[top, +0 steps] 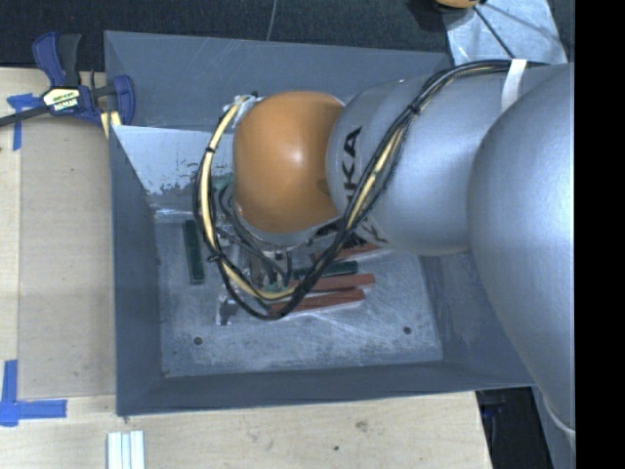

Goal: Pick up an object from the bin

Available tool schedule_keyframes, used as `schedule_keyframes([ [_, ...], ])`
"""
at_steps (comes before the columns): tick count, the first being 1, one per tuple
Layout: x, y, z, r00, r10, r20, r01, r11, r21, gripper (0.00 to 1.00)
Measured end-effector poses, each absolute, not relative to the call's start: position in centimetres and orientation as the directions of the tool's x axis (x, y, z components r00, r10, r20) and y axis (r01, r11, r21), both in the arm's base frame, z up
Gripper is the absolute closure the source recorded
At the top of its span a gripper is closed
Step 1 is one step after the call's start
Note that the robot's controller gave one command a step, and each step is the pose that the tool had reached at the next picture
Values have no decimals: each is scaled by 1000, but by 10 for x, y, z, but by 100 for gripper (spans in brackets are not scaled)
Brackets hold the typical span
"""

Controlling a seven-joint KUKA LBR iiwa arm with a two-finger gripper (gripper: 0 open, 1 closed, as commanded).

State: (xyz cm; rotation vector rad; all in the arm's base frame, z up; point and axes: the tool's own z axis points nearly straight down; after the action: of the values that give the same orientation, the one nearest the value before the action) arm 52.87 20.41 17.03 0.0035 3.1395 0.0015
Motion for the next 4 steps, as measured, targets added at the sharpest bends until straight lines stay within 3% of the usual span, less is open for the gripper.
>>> schedule_keyframes([
  [1,529,204,170,-1000,2,-2,2,1000,1,0],
  [2,564,179,142,-1000,6,-10,6,1000,5,0],
  [3,581,156,127,-1000,-27,1,-27,1000,-2,0],
  [4,570,122,119,-976,-218,-5,-218,976,0,0],
])
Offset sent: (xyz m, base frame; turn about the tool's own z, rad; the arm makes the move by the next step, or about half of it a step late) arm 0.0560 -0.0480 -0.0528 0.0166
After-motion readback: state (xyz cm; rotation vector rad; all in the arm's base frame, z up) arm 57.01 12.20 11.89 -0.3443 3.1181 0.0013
